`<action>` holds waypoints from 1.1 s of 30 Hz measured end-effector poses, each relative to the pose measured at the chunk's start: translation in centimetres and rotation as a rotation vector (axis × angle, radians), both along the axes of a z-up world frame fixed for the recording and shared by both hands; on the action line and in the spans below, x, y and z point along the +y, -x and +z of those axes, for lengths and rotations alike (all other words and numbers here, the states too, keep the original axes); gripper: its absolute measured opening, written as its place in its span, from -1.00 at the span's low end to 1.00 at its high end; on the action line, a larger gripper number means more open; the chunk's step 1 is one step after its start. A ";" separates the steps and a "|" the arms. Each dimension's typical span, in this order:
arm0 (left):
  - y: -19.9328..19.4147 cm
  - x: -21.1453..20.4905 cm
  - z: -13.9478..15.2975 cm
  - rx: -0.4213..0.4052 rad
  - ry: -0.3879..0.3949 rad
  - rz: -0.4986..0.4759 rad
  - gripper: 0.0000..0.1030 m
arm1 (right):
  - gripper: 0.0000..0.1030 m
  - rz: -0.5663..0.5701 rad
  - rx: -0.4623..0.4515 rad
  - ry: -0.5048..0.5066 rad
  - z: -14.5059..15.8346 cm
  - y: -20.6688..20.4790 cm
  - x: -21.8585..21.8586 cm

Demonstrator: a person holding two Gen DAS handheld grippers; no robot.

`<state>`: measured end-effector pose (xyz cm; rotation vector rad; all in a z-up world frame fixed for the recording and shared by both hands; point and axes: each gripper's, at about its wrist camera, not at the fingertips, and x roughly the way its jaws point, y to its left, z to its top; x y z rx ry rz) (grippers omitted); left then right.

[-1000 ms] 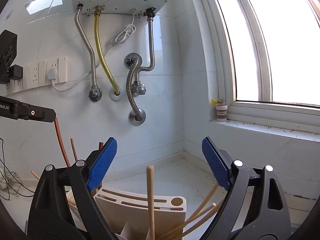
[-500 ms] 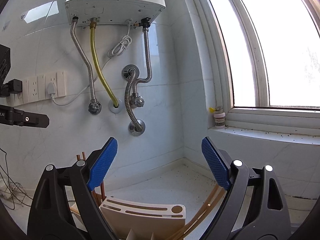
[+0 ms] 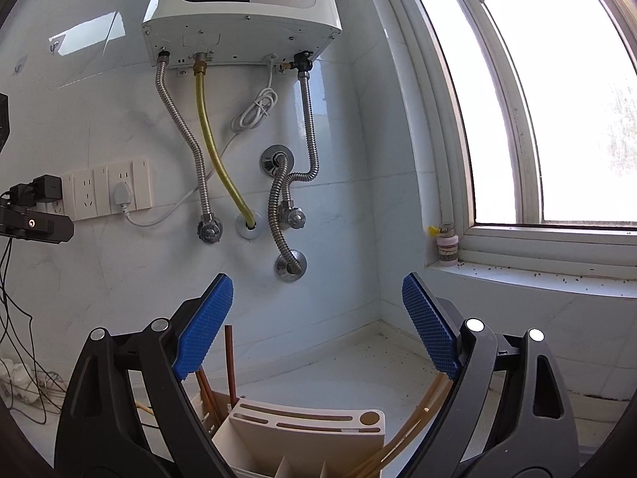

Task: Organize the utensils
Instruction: 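Withdraw both open tools from the holder toward the last two chopsticks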

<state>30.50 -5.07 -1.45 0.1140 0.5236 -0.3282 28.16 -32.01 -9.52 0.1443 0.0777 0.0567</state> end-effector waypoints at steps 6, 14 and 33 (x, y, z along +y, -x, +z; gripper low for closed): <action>3.4 1.8 1.5 -0.041 -0.027 0.049 0.79 | 0.73 0.053 -0.010 0.011 1.4 1.1 2.0; 6.9 6.7 1.9 -0.022 0.027 0.156 0.84 | 0.77 0.158 -0.004 0.036 1.8 2.7 6.0; 13.2 18.1 -4.0 0.150 0.065 0.429 0.87 | 0.83 0.393 0.105 0.072 -0.6 7.4 15.5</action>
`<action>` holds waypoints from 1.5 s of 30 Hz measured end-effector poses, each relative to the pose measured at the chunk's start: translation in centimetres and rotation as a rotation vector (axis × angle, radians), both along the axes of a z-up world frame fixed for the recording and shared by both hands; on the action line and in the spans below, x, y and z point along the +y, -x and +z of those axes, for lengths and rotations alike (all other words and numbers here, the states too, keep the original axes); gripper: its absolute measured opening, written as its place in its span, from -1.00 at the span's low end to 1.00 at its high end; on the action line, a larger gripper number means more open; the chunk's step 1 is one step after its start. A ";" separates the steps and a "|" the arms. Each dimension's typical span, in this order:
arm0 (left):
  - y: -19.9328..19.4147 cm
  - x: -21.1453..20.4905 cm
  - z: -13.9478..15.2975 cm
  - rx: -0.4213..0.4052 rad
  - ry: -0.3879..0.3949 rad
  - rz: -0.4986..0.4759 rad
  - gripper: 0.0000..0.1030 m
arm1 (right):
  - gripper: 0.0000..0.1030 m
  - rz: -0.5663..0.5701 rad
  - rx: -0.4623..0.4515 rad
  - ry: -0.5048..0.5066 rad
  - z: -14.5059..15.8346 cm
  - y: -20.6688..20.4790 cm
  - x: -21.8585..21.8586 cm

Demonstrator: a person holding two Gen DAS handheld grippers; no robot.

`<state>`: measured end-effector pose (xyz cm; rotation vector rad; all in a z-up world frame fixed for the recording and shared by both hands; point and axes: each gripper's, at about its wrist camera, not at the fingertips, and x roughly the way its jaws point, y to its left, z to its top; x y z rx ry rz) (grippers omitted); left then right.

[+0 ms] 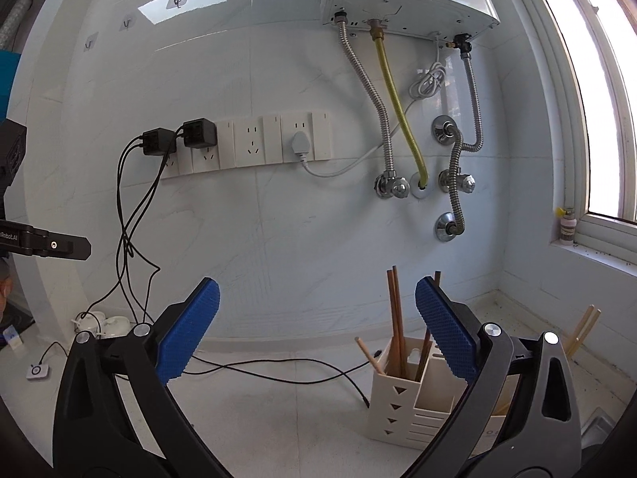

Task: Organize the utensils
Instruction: 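Withdraw both open tools from the holder toward the last two chopsticks, then position both open grippers over the brown and pale chopsticks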

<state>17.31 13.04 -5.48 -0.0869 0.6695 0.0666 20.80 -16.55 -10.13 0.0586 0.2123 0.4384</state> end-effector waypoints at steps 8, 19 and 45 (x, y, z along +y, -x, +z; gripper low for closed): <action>-0.4 3.1 -6.5 0.191 0.051 0.071 0.87 | 0.83 0.085 0.119 0.067 -3.4 2.5 3.3; 0.2 4.8 -15.4 0.417 0.137 0.105 0.87 | 0.81 0.190 0.337 0.159 -8.8 3.8 7.4; 2.2 0.3 -25.7 0.644 0.103 0.093 0.87 | 0.69 0.317 0.908 0.352 -16.3 -4.4 12.4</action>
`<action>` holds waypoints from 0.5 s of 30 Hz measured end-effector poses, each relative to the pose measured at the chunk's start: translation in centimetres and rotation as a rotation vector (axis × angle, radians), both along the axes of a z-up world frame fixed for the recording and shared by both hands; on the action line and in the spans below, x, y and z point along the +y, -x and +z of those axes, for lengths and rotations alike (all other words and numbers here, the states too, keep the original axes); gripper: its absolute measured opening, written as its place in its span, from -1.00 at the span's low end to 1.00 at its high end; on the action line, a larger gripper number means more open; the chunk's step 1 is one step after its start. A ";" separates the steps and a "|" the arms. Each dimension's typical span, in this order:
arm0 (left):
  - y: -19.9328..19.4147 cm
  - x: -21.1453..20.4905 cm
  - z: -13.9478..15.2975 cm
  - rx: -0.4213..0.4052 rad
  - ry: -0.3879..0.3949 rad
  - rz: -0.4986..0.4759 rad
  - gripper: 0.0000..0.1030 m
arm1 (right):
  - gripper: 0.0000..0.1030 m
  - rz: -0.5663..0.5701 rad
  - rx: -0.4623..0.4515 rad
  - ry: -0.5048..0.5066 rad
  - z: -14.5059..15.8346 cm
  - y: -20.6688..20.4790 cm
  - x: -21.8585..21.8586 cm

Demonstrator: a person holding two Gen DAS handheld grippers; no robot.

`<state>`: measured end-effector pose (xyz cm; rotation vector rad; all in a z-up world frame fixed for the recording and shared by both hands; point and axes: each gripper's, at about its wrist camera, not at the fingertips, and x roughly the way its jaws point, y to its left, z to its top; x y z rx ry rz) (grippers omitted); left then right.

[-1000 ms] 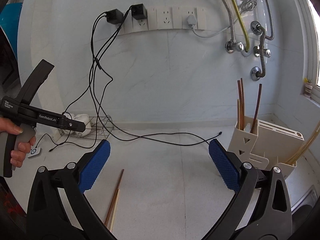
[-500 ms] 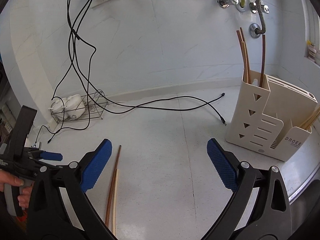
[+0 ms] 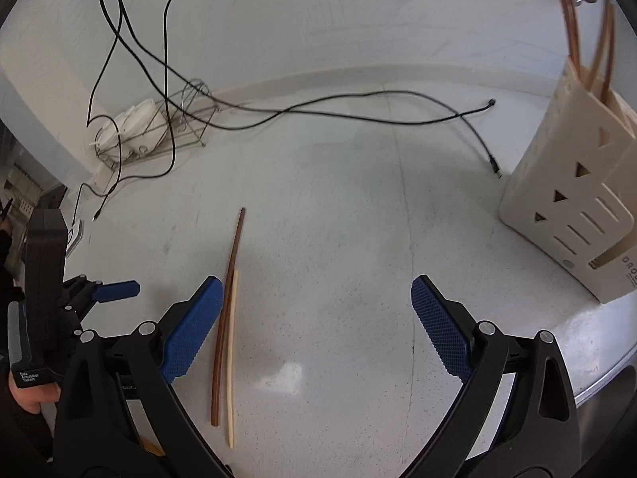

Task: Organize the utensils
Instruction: 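Position both open grippers over the brown and pale chopsticks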

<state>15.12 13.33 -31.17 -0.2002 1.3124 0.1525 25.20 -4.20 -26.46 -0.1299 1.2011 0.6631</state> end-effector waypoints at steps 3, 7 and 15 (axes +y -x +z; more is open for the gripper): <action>0.1 -0.1 -0.4 0.004 0.011 0.015 0.87 | 0.62 0.103 0.077 0.074 -1.0 -0.8 2.5; 0.3 0.1 -0.9 0.009 0.015 0.053 0.87 | 0.51 0.125 0.174 0.108 -1.9 -1.6 4.0; 0.0 0.0 -2.3 0.047 -0.003 0.072 0.82 | 0.53 0.101 0.161 0.100 -1.3 -2.1 3.4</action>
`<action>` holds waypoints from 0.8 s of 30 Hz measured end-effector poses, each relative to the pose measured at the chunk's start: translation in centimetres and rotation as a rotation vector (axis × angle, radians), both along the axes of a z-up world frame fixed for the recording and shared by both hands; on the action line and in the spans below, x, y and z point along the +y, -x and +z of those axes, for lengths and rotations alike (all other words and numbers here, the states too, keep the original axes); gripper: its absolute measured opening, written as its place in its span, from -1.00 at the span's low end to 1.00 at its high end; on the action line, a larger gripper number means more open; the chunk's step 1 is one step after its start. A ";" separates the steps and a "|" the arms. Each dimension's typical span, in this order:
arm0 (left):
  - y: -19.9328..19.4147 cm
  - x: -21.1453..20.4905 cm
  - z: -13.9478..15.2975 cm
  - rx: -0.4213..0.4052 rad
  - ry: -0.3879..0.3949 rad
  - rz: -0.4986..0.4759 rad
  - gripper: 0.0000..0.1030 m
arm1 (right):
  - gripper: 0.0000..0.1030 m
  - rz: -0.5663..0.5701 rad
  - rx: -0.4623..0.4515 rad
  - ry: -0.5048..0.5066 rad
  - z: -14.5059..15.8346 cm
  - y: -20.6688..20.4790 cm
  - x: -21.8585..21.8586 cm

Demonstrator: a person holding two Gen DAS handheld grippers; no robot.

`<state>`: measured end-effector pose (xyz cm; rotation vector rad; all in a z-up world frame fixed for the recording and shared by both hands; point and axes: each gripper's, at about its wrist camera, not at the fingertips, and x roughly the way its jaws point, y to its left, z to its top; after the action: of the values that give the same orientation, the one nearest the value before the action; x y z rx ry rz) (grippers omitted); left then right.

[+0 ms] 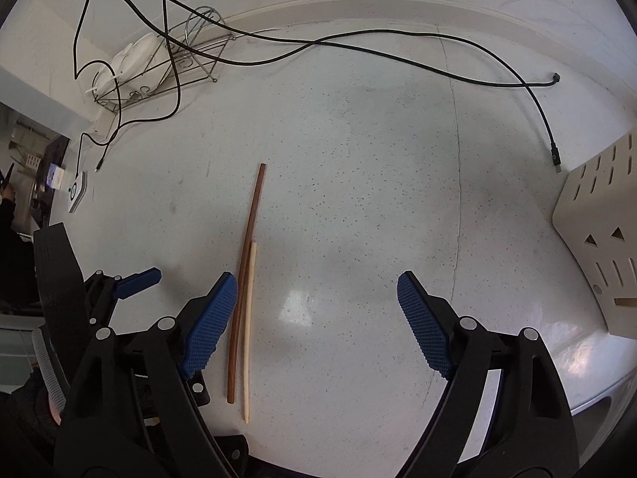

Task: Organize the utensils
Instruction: 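Position both open grippers over the brown and pale chopsticks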

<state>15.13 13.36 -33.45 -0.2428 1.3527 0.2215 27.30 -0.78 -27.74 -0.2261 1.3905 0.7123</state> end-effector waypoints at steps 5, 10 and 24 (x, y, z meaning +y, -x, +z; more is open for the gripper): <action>-0.7 -0.4 -0.7 0.023 -0.025 -0.008 0.82 | 0.53 -0.021 -0.006 -0.008 0.5 -0.5 -1.1; -1.2 -0.6 -1.4 0.043 -0.042 -0.011 0.82 | 0.53 -0.029 -0.011 -0.009 0.7 -0.7 -1.8; -1.5 0.5 -2.1 0.069 -0.035 0.040 0.70 | 0.53 -0.040 -0.001 -0.006 0.3 0.2 -2.3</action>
<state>16.65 13.84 -35.53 -0.2346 1.4122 0.2894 27.11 -3.07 -27.39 -0.1932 1.3880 0.6830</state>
